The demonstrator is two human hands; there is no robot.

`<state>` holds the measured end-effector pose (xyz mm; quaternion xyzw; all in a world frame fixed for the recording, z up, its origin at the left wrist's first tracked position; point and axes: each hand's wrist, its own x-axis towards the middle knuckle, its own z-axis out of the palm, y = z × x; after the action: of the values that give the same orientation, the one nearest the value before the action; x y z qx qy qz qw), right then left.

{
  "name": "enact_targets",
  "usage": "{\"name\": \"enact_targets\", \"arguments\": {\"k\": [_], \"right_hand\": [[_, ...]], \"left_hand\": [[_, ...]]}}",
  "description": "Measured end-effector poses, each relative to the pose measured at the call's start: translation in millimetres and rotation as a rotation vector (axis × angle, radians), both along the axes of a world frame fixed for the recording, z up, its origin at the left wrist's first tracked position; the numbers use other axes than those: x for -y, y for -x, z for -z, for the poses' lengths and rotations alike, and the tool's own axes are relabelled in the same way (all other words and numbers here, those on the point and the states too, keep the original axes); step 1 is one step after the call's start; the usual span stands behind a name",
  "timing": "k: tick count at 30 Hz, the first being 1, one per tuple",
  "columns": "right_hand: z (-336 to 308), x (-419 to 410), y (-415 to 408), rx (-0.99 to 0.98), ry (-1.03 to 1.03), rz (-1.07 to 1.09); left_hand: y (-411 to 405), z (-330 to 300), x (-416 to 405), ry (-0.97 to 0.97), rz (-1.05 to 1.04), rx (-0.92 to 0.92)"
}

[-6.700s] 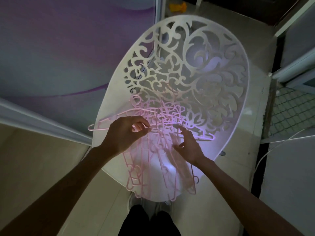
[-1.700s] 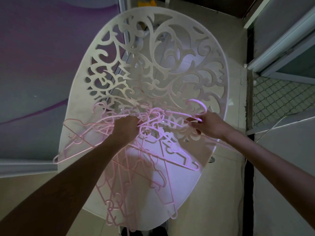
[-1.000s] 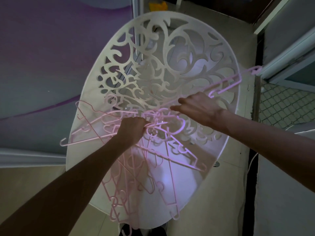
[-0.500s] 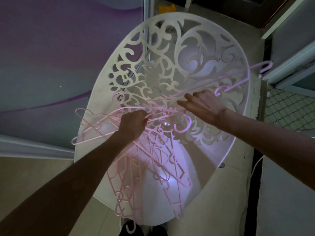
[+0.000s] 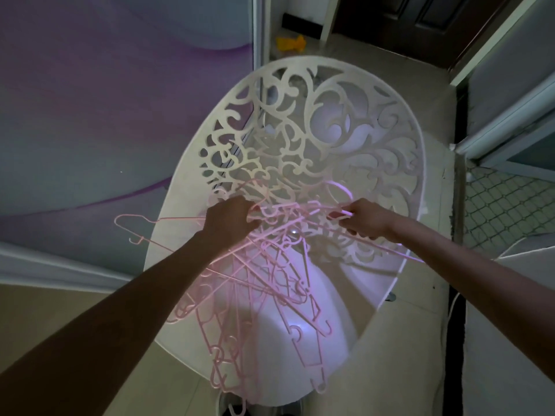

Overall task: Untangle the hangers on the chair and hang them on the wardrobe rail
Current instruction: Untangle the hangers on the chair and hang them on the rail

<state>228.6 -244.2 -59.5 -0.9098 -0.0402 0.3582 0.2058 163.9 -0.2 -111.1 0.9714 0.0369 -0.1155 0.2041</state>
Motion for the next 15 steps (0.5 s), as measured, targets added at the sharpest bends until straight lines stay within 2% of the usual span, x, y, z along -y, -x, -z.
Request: {"name": "enact_targets", "arguments": {"k": [6, 9, 12, 15], "right_hand": [[-4.7, 16.2, 18.1, 0.021, -0.115, -0.037], [-4.7, 23.6, 23.6, -0.023, -0.175, -0.011], [-3.3, 32.3, 26.1, -0.137, -0.189, 0.055], [-8.2, 37.6, 20.2, -0.358, -0.242, 0.186]], "left_hand": [[-16.7, 18.7, 28.2, -0.017, 0.093, -0.149], [-18.6, 26.6, 37.2, -0.062, 0.139, -0.135], [-18.9, 30.0, 42.2, -0.109, 0.181, -0.067], [-18.4, 30.2, 42.4, -0.100, 0.190, -0.012]]}}
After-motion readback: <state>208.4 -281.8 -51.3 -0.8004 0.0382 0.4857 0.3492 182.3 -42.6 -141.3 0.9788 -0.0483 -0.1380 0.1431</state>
